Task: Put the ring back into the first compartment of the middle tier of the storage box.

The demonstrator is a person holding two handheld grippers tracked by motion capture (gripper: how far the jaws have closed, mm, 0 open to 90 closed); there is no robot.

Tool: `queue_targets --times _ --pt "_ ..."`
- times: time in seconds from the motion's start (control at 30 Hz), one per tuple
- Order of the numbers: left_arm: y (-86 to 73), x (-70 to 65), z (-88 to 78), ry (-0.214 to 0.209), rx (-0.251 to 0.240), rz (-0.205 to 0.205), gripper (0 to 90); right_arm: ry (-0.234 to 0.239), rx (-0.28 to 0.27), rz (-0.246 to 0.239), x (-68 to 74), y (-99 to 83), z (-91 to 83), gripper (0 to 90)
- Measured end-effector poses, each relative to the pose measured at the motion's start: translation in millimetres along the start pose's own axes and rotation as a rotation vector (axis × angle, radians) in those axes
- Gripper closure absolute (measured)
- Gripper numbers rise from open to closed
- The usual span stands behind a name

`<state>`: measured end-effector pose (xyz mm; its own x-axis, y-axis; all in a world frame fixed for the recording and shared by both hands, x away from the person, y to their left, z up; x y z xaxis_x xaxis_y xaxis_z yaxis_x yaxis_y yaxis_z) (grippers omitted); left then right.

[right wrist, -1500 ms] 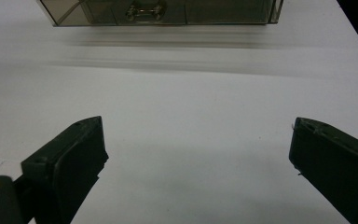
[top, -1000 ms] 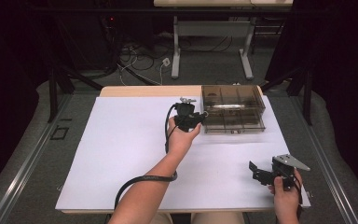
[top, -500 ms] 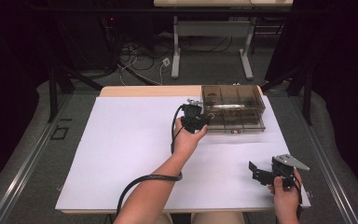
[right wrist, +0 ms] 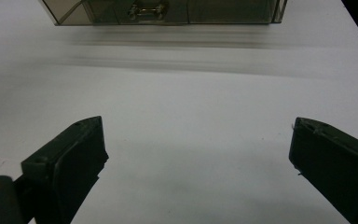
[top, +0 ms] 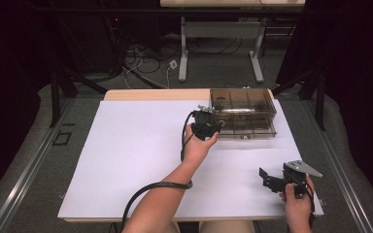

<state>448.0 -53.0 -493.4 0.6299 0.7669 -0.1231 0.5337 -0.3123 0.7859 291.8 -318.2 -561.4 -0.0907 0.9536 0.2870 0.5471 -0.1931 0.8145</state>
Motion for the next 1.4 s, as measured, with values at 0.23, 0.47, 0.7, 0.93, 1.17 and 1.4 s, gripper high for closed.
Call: queue_targets --times 0.23,0.47,0.7,0.93,1.17,1.4 --pt "-2.4 -3.1 6.1 -0.004 0.006 0.0 73.0 0.0 -0.001 -0.001 -0.3 0.1 -0.2 3.3" --pt "-4.4 -7.0 12.8 -0.014 0.021 0.009 73.0 0.005 0.0 -0.001 0.0 0.1 0.1 3.3" --pt "-4.5 -7.7 15.2 -0.025 0.029 0.009 72.9 0.005 -0.001 -0.003 -0.2 0.3 0.1 3.4" --pt "-5.8 -7.3 16.6 -0.019 0.032 0.01 72.9 0.004 -0.005 -0.011 0.1 0.1 0.1 3.4" --pt "-7.9 -6.9 19.7 -0.01 0.03 0.005 72.3 0.004 -0.002 -0.009 -0.1 0.2 0.6 3.4" --pt "-6.5 -5.3 18.5 -0.022 0.005 -0.006 62.7 0.008 -0.003 -0.009 0.1 0.3 0.4 3.4"
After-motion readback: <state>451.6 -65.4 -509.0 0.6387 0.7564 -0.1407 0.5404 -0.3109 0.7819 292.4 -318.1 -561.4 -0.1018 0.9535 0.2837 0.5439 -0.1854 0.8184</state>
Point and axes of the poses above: each handheld gripper's, and its own axes: z roughly forward along the jaws, y roughly out of its top, x roughly to its left, the point moved 1 cm from there along z, roughly forward along the jaws, and after that the axes turned 11 degrees about z, right-handed, at the moved point
